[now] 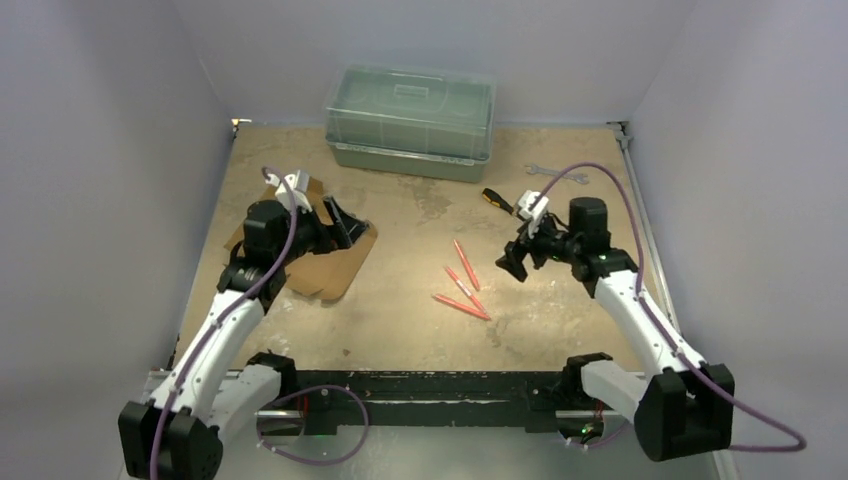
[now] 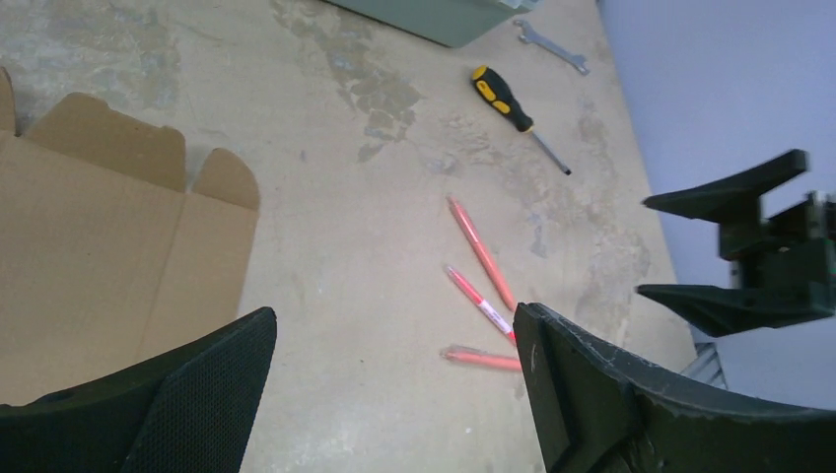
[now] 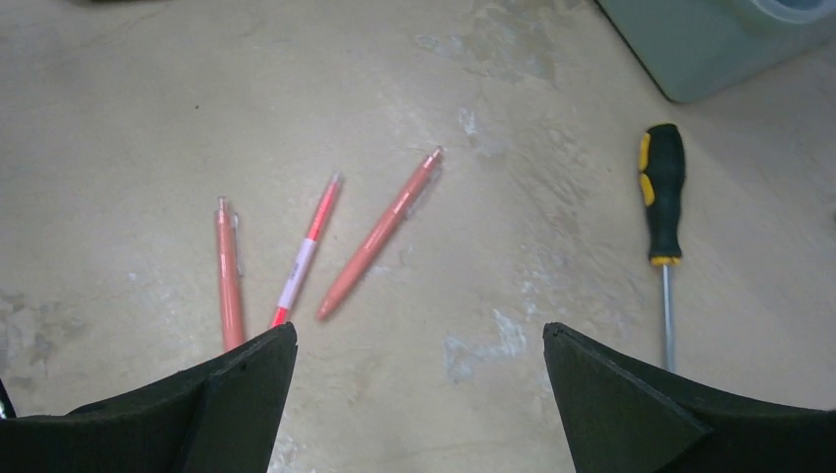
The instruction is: Fold the paper box
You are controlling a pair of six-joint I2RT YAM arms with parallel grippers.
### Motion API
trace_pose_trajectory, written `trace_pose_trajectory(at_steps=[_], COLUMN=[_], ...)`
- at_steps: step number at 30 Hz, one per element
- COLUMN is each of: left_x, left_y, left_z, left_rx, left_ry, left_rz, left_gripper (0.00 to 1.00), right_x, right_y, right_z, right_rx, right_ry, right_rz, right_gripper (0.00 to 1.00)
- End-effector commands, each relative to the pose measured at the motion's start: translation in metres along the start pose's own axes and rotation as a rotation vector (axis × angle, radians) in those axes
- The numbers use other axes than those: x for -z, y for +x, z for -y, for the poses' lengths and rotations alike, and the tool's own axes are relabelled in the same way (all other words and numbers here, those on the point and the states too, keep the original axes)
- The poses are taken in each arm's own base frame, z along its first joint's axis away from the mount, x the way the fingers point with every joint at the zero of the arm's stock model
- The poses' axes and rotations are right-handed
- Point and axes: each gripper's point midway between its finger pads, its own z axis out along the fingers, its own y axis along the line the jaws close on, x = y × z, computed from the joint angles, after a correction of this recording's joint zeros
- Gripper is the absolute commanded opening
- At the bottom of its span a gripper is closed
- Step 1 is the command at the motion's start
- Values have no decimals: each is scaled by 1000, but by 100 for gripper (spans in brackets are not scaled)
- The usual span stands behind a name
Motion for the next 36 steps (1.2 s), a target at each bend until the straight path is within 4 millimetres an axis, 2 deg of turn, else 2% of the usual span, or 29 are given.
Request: trace_pose_trajectory(at_steps=[1,4,8,11,14,16,19,29,36], left_x=[20,21,17,13,9,7,2,5,4], left_y=[19,27,18,15,9,5,3,-4,-3], left_z=[9,-6,-21,-28,-27,-29,-30,-26,-24], left_rx=[154,131,49,-29,-104,-134,-142,-163,-163], left_ry=[14,-61,-134,-157,-140,-151,-139,-130,-120], left_rz=[-14,-41,-30,-47,-54,-50,-33,-8,-13], left_gripper=[90,90,90,90,90,90,88,88,88], right_x=[-29,-59,-95,-110,-119,-123,-128,-145,-150], right_y=[-28,-34,-27,-15,0,10,22,41,55], right_z=[16,14,5,-3,-6,-6,-10,-29,-22], right_rx=[-20,-37,-48,-33,-25,-23,-23,-41,-39], right_ry=[116,118,116,114,125,126,109,35,74], right_rz=[7,-51,-138,-181,-222,-250,-283,-347,-399], right_gripper=[94,84,71,62,50,46,44,44,42])
